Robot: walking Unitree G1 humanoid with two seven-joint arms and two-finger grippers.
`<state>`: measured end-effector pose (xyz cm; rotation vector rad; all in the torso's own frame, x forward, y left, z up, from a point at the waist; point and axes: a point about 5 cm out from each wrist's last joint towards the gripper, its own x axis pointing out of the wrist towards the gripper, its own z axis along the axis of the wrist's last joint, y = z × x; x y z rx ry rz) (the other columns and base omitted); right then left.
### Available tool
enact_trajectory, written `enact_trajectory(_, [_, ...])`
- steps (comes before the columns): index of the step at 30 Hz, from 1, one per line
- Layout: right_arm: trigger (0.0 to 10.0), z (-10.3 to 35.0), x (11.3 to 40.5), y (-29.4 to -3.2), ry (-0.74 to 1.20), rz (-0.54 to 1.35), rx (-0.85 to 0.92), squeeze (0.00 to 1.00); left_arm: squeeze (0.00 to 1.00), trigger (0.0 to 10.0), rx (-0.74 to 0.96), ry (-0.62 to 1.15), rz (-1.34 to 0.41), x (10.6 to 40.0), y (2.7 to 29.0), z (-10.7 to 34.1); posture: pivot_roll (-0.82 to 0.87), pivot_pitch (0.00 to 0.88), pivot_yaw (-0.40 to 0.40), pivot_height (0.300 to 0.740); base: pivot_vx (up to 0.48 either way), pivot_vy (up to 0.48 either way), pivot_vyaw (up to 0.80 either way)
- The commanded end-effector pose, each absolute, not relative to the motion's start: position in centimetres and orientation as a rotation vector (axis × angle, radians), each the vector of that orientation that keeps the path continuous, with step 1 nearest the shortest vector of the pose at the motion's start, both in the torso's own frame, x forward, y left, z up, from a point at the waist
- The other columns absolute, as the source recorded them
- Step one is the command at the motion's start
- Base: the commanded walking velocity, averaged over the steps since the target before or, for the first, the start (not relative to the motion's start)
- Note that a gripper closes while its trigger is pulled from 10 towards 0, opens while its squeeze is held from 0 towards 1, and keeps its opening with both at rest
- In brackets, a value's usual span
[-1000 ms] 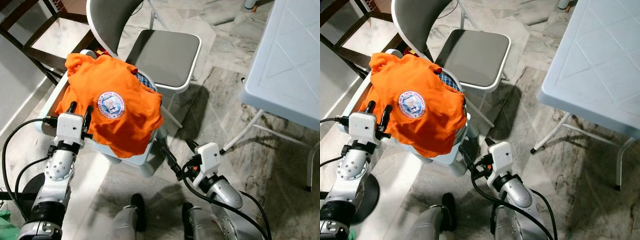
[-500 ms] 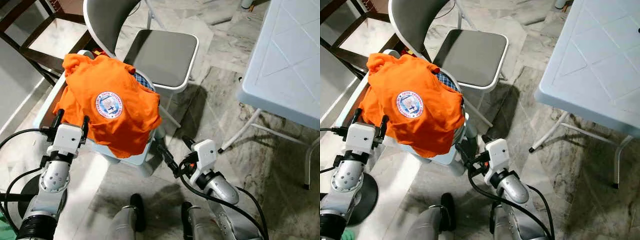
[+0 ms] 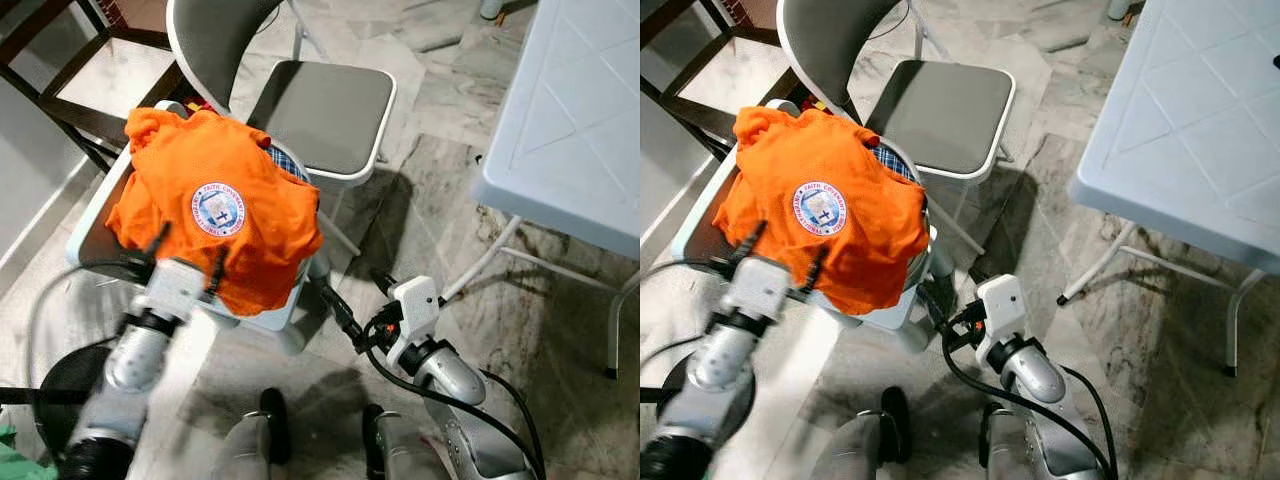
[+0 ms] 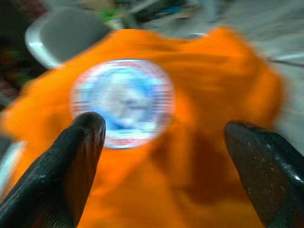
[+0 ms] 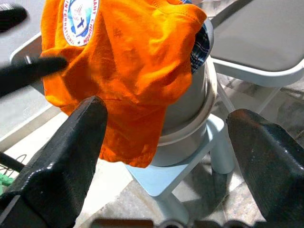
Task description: Hang hanger
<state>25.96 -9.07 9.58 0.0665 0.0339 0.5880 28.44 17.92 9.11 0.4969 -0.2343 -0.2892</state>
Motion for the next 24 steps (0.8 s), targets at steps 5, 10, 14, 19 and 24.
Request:
enact_trajectory(5, [10.0,8.9,24.9,-8.6,0.056,0.586,0.077,0.00,0.01,10.0,0.551,-0.080,-0.438,27.8,17.7,6.2,-0.15,0.363,0.076,0.740,0.000,0.000,0.00])
enact_trajectory(10, [10.0,8.9,25.1,-9.2,0.055,0.563,0.072,0.00,0.00,9.8,0.606,0.009,-0.359,29.4,20.2,6.1,-0.16,0.362,0.078,0.740,0.000,0.000,0.00])
enact_trajectory(14, [10.0,9.0,25.1,-9.3,0.053,0.562,0.069,0.00,0.00,0.0,0.616,0.036,-0.341,29.9,21.1,6.2,-0.17,0.361,0.073,0.740,0.000,0.000,0.00])
enact_trajectory(19, [10.0,9.0,25.1,-9.1,0.056,0.574,0.062,0.00,0.00,0.0,0.592,0.107,-0.339,30.4,21.6,5.6,-0.16,0.352,0.071,0.740,0.000,0.000,0.00])
enact_trajectory(24, [10.0,9.1,25.3,-9.4,0.062,0.596,0.041,0.00,0.00,0.0,0.574,0.129,-0.348,31.1,20.7,5.4,-0.17,0.318,0.024,0.740,0.000,0.000,0.00])
